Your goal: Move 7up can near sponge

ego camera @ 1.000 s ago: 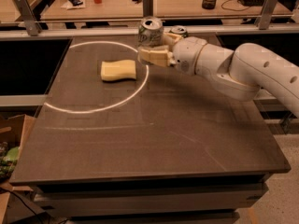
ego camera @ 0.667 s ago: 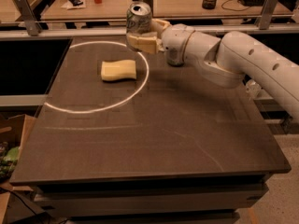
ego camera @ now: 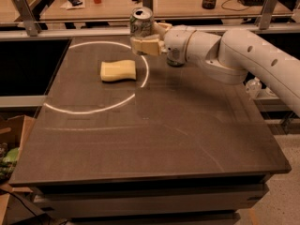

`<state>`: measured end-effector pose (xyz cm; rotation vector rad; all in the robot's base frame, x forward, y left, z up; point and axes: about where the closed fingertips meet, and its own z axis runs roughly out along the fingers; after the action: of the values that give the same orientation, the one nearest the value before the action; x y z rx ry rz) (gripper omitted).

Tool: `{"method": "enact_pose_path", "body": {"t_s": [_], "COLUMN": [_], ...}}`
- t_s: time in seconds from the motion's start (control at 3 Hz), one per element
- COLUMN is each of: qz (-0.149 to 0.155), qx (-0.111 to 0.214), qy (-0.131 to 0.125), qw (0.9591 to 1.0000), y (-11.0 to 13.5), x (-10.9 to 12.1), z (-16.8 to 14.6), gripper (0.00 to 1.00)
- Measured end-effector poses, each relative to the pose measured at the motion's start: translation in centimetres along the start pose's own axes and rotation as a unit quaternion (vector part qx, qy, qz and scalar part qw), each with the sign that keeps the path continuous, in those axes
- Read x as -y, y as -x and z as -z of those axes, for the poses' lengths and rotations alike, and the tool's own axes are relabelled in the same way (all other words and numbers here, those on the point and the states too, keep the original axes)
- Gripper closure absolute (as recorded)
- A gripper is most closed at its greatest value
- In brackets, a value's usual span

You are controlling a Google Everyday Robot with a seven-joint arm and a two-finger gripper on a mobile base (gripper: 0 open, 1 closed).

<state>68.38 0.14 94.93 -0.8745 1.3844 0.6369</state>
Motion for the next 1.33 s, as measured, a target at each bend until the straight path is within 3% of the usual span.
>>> {"method": "enact_pose_path", "body": {"t_s": [0.67,1.33], "qz": [-0.018,-0.058], "qx": [-0.055,-0.074], "qy": [-0.031,0.005], "qw": [0.9978,0.9955], "y": [-3.5,-6.4], "x": [1.4,-2.4], "z": [4.0,3.5], "gripper": [1.00,1.00]}}
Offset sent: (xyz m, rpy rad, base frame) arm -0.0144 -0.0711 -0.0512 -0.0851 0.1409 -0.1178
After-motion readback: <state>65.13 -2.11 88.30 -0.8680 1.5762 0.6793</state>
